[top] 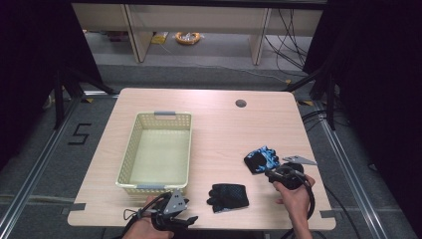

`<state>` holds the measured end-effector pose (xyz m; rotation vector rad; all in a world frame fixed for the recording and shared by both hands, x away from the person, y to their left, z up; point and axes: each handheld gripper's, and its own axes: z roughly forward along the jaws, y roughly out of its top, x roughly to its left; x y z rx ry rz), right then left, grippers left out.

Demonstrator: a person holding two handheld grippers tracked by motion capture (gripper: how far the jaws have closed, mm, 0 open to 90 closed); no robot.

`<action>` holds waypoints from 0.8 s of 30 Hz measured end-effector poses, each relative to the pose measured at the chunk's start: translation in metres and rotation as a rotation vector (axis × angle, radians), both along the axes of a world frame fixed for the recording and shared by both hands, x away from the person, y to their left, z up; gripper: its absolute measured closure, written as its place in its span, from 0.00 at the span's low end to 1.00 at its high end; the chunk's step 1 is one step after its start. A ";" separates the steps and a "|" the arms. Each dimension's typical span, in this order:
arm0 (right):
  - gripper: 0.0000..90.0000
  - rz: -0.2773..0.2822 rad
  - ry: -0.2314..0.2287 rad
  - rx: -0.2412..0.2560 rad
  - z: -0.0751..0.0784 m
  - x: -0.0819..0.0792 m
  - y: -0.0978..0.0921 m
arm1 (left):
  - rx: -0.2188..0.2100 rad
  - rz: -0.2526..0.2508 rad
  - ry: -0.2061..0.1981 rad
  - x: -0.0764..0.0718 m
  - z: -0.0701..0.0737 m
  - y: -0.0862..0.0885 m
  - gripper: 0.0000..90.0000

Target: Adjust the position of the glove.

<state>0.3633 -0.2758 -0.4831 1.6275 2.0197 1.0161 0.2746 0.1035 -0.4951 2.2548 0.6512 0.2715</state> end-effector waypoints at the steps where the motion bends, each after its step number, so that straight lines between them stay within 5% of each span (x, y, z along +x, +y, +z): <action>1: 0.58 -0.012 0.009 -0.022 -0.001 0.003 -0.001 | -0.002 0.004 0.003 0.000 0.000 0.003 0.43; 3: 0.56 -0.061 0.049 0.001 -0.004 0.012 0.000 | 0.001 0.006 0.002 0.000 -0.001 0.007 0.43; 8: 0.53 -0.102 0.052 0.005 -0.008 0.023 0.004 | 0.002 0.005 0.004 0.000 -0.003 0.010 0.43; 11: 0.52 -0.175 0.116 0.018 -0.008 0.029 0.014 | 0.020 0.000 -0.004 0.001 -0.003 0.011 0.43; 12: 0.52 -0.148 0.086 -0.019 -0.011 0.033 0.014 | 0.024 -0.005 -0.007 0.002 -0.002 0.011 0.43; 13: 0.51 -0.164 0.113 -0.034 -0.013 0.036 0.019 | -0.012 0.016 0.009 -0.001 -0.002 0.010 0.42; 15: 0.51 -0.183 0.133 -0.021 -0.015 0.039 0.020 | 0.009 0.001 -0.012 0.001 -0.001 0.011 0.42; 17: 0.51 -0.188 0.111 -0.021 -0.016 0.042 0.019 | -0.008 0.012 0.015 0.000 -0.002 0.010 0.42; 22: 0.51 -0.220 0.113 0.000 -0.017 0.049 0.019 | -0.008 0.015 0.008 -0.001 -0.002 0.009 0.42; 23: 0.51 -0.188 0.082 -0.042 -0.020 0.050 0.015 | 0.001 0.013 0.003 -0.001 -0.002 0.009 0.42; 24: 0.52 -0.186 0.107 -0.068 -0.018 0.050 0.018 | -0.001 0.002 -0.003 -0.001 -0.002 0.009 0.42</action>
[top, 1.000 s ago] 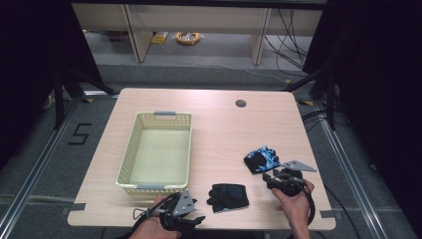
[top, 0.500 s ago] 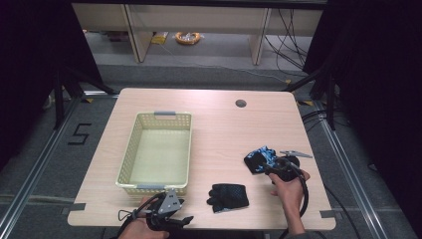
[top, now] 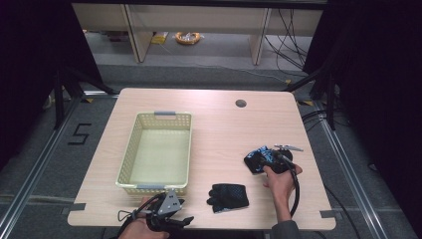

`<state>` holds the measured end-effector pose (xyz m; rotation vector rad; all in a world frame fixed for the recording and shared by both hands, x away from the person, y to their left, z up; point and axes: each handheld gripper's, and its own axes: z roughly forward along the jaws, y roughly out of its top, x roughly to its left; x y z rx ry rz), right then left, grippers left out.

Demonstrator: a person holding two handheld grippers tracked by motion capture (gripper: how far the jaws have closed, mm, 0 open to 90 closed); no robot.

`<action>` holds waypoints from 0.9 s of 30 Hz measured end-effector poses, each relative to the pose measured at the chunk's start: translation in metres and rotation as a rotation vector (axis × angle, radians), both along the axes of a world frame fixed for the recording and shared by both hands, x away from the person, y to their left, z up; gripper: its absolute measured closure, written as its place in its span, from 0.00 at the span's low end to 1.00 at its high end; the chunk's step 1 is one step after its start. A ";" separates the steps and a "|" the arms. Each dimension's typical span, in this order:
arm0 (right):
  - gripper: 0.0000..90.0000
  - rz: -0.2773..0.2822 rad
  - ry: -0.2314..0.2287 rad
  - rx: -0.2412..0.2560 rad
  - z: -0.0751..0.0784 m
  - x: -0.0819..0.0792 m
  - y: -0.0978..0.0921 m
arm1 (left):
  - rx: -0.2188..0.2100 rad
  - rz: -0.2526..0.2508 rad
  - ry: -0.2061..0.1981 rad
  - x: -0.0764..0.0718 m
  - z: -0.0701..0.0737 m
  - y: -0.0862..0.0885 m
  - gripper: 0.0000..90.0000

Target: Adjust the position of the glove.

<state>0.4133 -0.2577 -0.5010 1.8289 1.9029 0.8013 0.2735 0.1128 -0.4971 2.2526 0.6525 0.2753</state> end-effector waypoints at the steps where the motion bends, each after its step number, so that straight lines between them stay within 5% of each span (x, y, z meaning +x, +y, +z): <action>1: 0.52 0.000 0.000 0.000 0.000 0.000 0.000 | 0.000 0.000 0.000 0.000 0.000 0.000 0.42; 3: 0.54 0.044 -0.030 -0.073 -0.002 0.004 0.004 | -0.015 0.001 0.022 -0.001 -0.001 -0.001 0.42; 6: 0.59 0.060 -0.029 -0.081 -0.002 0.006 0.006 | -0.003 -0.003 0.016 -0.002 -0.002 -0.002 0.42; 7: 0.77 0.078 -0.034 -0.105 -0.001 0.007 0.004 | 0.021 -0.019 -0.001 0.000 -0.001 -0.001 0.42; 9: 0.82 0.099 -0.048 -0.121 -0.002 0.007 -0.001 | 0.016 -0.013 0.006 -0.001 -0.001 -0.001 0.43; 15: 0.99 0.146 -0.101 -0.117 -0.003 0.008 -0.008 | 0.008 -0.006 0.019 -0.001 -0.002 -0.001 0.43; 16: 0.99 0.148 -0.113 -0.063 -0.004 0.009 -0.009 | 0.000 -0.004 0.016 -0.001 -0.003 -0.001 0.43; 18: 1.00 0.174 -0.113 -0.048 -0.002 0.009 -0.011 | -0.014 -0.011 0.025 -0.001 -0.001 -0.001 0.43; 24: 1.00 0.239 -0.190 -0.008 0.024 0.001 -0.004 | 0.006 -0.017 0.004 0.001 -0.002 0.000 0.43; 25: 1.00 0.269 -0.226 -0.002 0.037 -0.006 0.000 | -0.002 -0.013 0.010 0.000 -0.002 0.000 0.43; 27: 1.00 0.279 -0.231 -0.006 0.042 -0.009 0.002 | -0.018 -0.007 0.029 -0.001 -0.002 -0.001 0.44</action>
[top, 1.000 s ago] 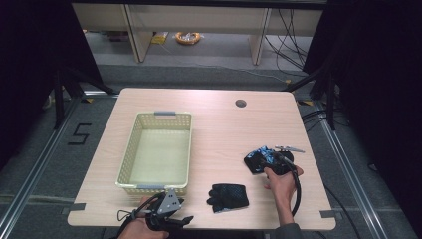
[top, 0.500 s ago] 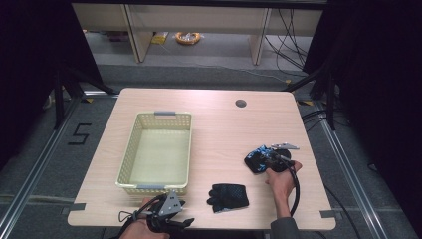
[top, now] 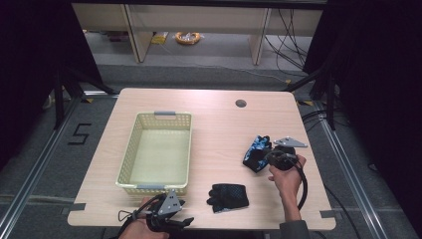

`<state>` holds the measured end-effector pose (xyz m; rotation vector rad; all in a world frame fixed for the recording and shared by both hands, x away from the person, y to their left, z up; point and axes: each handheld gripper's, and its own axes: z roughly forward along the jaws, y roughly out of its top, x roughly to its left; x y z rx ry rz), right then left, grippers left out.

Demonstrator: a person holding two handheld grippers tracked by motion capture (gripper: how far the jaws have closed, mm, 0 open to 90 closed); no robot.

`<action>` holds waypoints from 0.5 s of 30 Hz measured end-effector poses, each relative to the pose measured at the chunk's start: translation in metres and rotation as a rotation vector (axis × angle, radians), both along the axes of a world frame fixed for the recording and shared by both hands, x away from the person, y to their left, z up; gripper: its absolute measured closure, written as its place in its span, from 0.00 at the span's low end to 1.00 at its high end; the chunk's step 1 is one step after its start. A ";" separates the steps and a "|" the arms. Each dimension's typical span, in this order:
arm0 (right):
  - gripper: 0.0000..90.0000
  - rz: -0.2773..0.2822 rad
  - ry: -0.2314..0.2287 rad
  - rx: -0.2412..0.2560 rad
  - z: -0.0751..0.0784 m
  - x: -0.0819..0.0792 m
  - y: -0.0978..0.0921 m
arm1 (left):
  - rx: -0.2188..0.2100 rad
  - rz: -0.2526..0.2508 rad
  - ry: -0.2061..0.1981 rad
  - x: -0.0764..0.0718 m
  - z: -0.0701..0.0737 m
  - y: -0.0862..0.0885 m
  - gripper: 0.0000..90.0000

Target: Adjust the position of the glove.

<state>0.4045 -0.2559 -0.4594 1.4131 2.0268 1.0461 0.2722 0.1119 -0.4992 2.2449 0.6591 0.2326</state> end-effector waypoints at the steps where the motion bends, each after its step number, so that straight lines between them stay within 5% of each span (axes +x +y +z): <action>1: 1.00 0.020 -0.023 -0.009 0.005 -0.003 0.002 | -0.002 -0.001 -0.003 0.000 0.000 0.000 0.44; 2: 1.00 0.059 -0.038 0.000 0.017 -0.012 0.005 | 0.023 -0.018 -0.029 0.001 0.000 0.000 0.46; 6: 1.00 0.126 -0.096 0.004 0.037 -0.030 0.008 | 0.016 -0.010 -0.016 -0.001 -0.001 -0.002 0.46; 8: 1.00 0.121 -0.090 0.011 0.041 -0.036 0.010 | 0.005 -0.017 -0.012 -0.002 0.000 -0.002 0.46; 10: 1.00 0.161 -0.113 0.028 0.046 -0.044 0.012 | -0.008 -0.011 -0.011 -0.002 0.003 -0.003 0.46; 11: 1.00 0.168 -0.089 0.048 0.047 -0.048 0.014 | 0.003 -0.012 -0.018 -0.001 0.004 -0.003 0.45; 12: 1.00 0.219 -0.121 0.049 0.047 -0.052 0.016 | -0.029 -0.007 -0.007 -0.002 0.006 -0.006 0.43; 15: 1.00 0.240 -0.113 0.060 0.047 -0.061 0.021 | -0.038 -0.022 0.001 -0.003 0.009 -0.010 0.41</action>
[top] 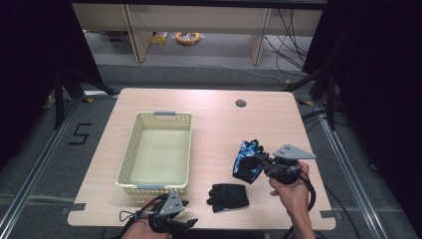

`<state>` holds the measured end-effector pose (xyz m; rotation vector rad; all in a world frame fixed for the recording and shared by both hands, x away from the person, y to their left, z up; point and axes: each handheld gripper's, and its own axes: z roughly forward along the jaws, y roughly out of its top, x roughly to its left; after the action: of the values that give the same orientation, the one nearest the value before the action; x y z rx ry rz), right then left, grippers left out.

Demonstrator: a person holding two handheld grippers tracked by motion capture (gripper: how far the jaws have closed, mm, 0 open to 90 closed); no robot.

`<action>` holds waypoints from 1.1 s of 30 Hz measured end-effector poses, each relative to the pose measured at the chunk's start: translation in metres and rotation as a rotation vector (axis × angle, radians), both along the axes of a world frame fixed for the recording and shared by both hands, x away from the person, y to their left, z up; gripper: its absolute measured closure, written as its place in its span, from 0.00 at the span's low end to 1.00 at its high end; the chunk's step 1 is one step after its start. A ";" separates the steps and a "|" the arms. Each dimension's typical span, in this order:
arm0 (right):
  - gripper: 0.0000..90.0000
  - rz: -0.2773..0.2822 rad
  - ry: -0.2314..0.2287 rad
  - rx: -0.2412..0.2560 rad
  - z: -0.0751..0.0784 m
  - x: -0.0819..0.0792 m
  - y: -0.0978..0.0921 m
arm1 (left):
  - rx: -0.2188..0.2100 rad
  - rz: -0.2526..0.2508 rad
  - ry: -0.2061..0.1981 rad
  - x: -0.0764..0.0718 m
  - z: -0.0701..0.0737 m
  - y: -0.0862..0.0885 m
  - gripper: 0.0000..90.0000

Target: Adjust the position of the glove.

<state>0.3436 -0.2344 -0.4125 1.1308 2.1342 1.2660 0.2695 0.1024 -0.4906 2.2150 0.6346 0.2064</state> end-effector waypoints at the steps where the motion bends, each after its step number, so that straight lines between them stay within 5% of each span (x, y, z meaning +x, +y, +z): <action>1: 1.00 0.010 0.007 0.001 -0.001 -0.003 0.002 | 0.005 -0.003 -0.010 0.000 0.002 -0.003 0.41; 5: 1.00 0.082 0.017 -0.004 -0.007 -0.019 0.013 | -0.042 -0.018 -0.024 0.000 0.010 -0.018 0.41; 10: 1.00 0.124 0.042 -0.013 -0.015 -0.028 0.021 | -0.037 -0.047 -0.046 0.008 0.018 -0.032 0.41; 17: 1.00 0.155 0.090 -0.008 -0.026 -0.036 0.026 | -0.073 0.006 -0.045 0.020 0.024 -0.035 0.42; 18: 1.00 0.178 0.067 -0.022 -0.029 -0.035 0.026 | -0.068 0.002 -0.055 0.021 0.025 -0.035 0.43; 23: 1.00 0.198 0.119 -0.011 -0.033 -0.044 0.033 | -0.054 -0.013 -0.088 0.024 0.034 -0.044 0.42; 24: 1.00 0.226 0.088 -0.026 -0.035 -0.042 0.033 | -0.051 -0.011 -0.091 0.025 0.036 -0.046 0.42; 27: 1.00 0.237 0.115 -0.010 -0.038 -0.047 0.037 | -0.037 -0.036 -0.109 0.027 0.040 -0.053 0.42; 33: 1.00 0.246 0.103 -0.016 -0.039 -0.049 0.037 | 0.004 -0.044 -0.080 0.031 0.034 -0.065 0.41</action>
<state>0.2945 -0.1978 -0.4514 0.9680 2.4156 1.3171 0.3003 0.0377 -0.4561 2.2102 0.5422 0.2727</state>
